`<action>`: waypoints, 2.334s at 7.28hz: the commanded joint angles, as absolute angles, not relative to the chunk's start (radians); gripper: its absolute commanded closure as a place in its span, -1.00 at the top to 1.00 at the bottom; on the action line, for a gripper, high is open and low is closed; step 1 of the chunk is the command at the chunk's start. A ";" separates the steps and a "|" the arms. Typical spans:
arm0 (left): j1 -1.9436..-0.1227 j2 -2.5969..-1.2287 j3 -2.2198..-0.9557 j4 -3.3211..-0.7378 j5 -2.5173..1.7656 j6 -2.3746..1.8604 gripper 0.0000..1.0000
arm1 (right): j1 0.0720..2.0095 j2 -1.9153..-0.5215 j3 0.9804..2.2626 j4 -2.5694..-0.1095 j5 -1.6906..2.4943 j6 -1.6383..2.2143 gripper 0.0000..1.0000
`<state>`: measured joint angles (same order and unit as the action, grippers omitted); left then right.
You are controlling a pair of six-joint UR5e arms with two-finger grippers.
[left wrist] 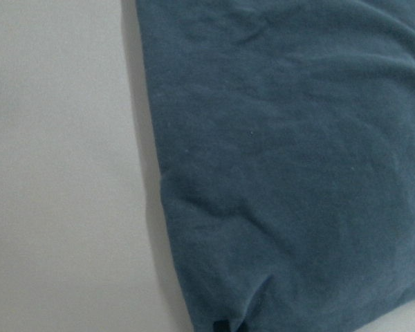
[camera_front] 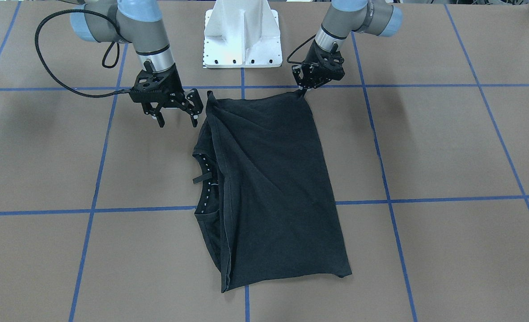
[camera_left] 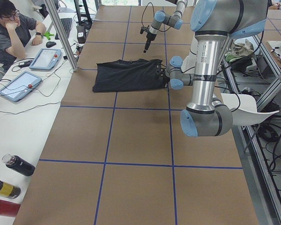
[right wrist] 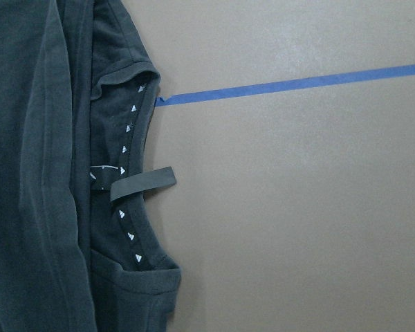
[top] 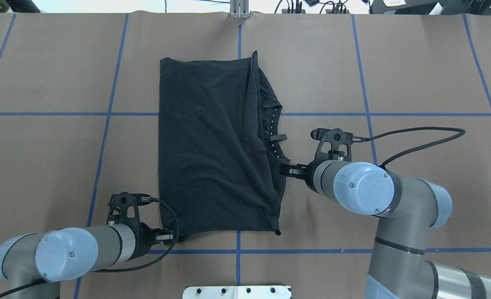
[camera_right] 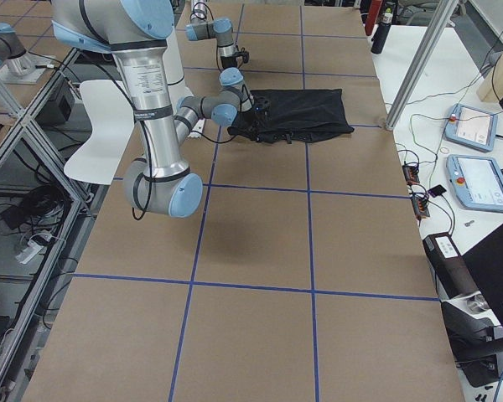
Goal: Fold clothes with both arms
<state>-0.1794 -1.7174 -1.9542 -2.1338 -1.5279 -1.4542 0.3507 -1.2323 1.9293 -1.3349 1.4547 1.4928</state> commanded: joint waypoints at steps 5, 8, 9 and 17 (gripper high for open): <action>-0.176 -1.717 -1.953 -2.134 -1.526 -1.477 -1.00 | 0.193 -1.138 1.809 -1.350 1.259 1.736 0.59; -0.176 -1.715 -1.953 -2.134 -1.526 -1.479 -1.00 | 0.189 -1.135 1.799 -1.350 1.253 1.740 0.03; -0.176 -1.715 -1.953 -2.134 -1.526 -1.479 -1.00 | 0.189 -1.134 1.801 -1.350 1.253 1.740 -0.13; -0.176 -1.718 -1.953 -2.134 -1.528 -1.479 -1.00 | 0.187 -1.128 1.804 -1.411 1.253 1.726 -0.04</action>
<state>-0.1764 -1.7176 -1.9521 -2.1338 -1.5273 -1.4788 0.1883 -1.1309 1.8059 -1.4086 1.2538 1.7253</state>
